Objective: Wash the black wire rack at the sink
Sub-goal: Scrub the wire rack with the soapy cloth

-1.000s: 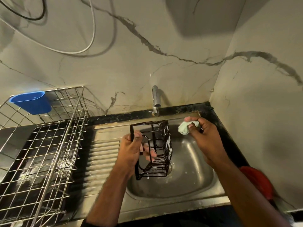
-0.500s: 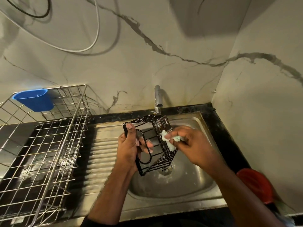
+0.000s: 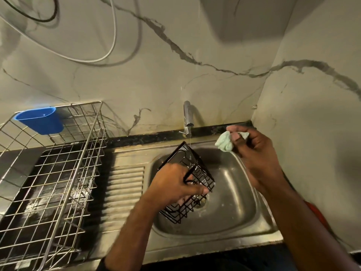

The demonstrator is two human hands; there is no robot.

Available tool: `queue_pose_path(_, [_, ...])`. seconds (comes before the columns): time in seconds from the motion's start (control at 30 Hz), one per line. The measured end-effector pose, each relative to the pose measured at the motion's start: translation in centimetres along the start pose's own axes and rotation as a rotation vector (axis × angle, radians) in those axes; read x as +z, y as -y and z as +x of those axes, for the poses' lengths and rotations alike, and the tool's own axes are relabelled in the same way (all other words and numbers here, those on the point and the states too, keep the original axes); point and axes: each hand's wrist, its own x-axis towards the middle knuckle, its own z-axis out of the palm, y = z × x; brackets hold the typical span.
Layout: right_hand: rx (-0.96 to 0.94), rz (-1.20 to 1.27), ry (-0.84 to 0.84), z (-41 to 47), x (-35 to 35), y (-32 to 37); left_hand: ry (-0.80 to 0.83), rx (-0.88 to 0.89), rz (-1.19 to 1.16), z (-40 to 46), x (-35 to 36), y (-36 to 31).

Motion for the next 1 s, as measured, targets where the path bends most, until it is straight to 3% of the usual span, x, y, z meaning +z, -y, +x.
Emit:
queue_pose_path(0.1, [0.025,-0.019,0.107,-0.1,-0.2,-0.5,0.039,0.057,0.508,0.5,0.8,-0.7])
queue_pose_path(0.2, [0.034,-0.119,0.211,-0.6,-0.1,-1.0,0.126,0.167,0.758,0.5,1.3,-0.8])
queue_pose_path(0.37, [-0.081,-0.591,0.472,-1.1,0.2,-2.2,0.207,0.199,0.802,0.2,1.0,0.3])
queue_pose_path(0.53, [-0.036,-0.835,0.867,-1.4,0.4,-4.1,0.187,0.221,0.818,0.0,0.6,0.6])
queue_pose_path(0.63, [-0.003,-0.868,1.0,-1.5,0.4,-4.4,0.182,0.233,0.794,0.2,0.2,1.4])
queue_pose_path(0.77, [-0.033,-0.812,0.974,-1.9,0.8,-5.6,0.163,0.243,0.609,0.3,-0.4,2.3])
queue_pose_path(0.87, [-0.045,-0.815,0.884,-1.0,-0.3,-6.3,0.081,0.368,0.547,0.3,-0.4,2.9])
queue_pose_path(1.0, [-0.086,-1.066,0.784,0.9,-2.9,-7.4,-0.012,0.475,0.582,0.4,-0.9,2.9])
